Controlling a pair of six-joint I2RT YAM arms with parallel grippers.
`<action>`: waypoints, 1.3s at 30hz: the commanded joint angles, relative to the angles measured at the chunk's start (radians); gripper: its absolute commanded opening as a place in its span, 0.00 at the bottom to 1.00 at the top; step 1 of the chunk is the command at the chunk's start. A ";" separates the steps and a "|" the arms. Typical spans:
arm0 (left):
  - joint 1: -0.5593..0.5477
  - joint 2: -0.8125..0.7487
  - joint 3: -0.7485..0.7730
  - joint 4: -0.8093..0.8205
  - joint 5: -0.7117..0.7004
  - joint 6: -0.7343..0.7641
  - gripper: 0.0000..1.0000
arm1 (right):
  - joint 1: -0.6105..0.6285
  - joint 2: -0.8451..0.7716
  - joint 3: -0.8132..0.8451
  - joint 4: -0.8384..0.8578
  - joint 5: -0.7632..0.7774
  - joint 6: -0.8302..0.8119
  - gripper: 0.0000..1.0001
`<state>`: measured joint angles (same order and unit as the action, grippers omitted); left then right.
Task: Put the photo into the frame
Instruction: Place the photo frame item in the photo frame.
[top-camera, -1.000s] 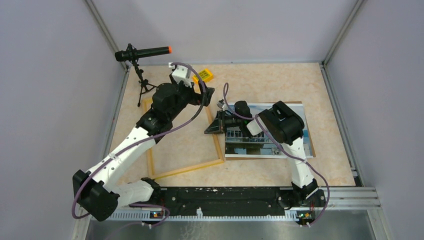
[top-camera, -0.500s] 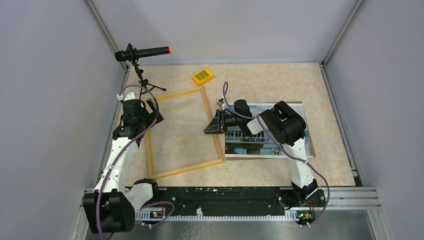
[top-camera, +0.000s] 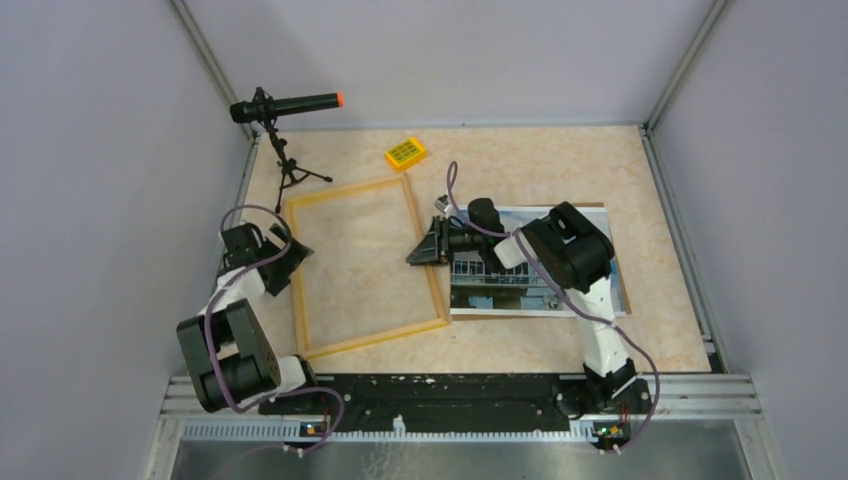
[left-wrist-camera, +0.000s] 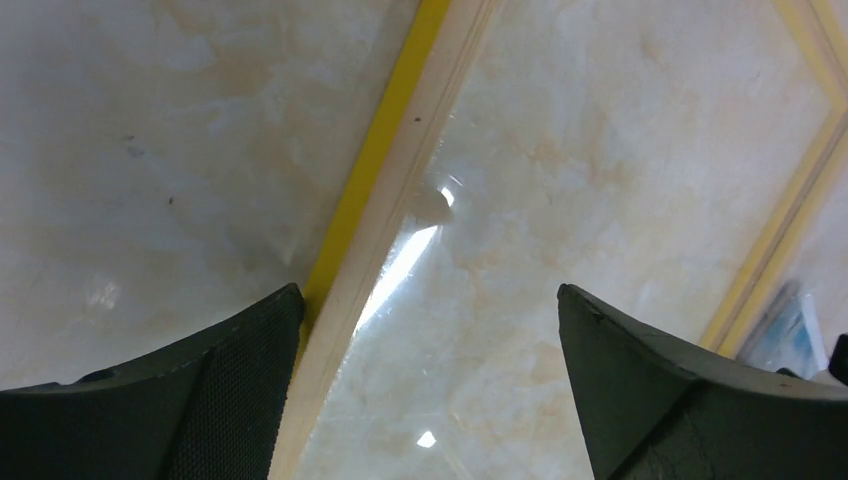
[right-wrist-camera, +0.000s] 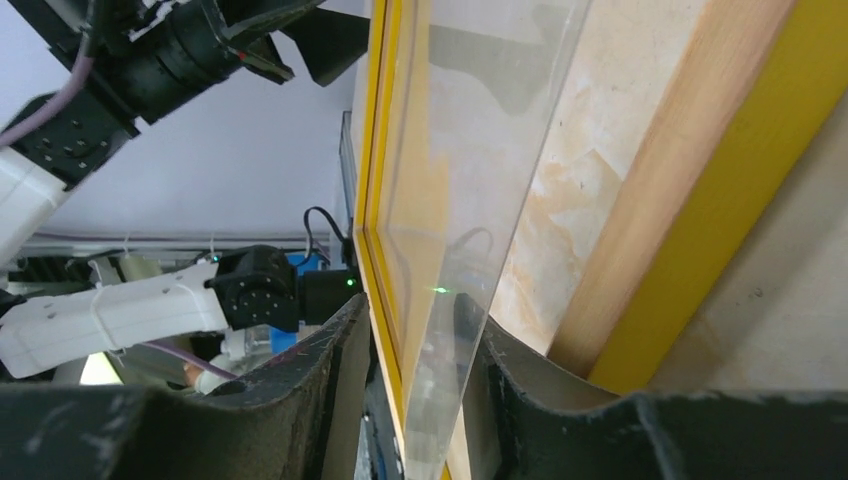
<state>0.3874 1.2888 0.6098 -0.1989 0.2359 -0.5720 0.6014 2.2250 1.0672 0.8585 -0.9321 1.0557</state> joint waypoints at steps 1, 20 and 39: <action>0.006 0.063 -0.036 0.158 0.278 0.000 0.98 | 0.016 -0.035 -0.011 0.037 0.059 0.034 0.36; 0.002 0.091 -0.031 0.087 0.448 0.101 0.98 | -0.018 -0.099 -0.144 0.192 0.093 0.207 0.00; 0.002 0.081 -0.029 0.107 0.459 0.103 0.98 | -0.016 -0.031 -0.141 0.364 0.017 0.349 0.00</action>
<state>0.3965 1.3941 0.5690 -0.0799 0.6617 -0.4797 0.5861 2.2002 0.9165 1.2221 -0.8875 1.4681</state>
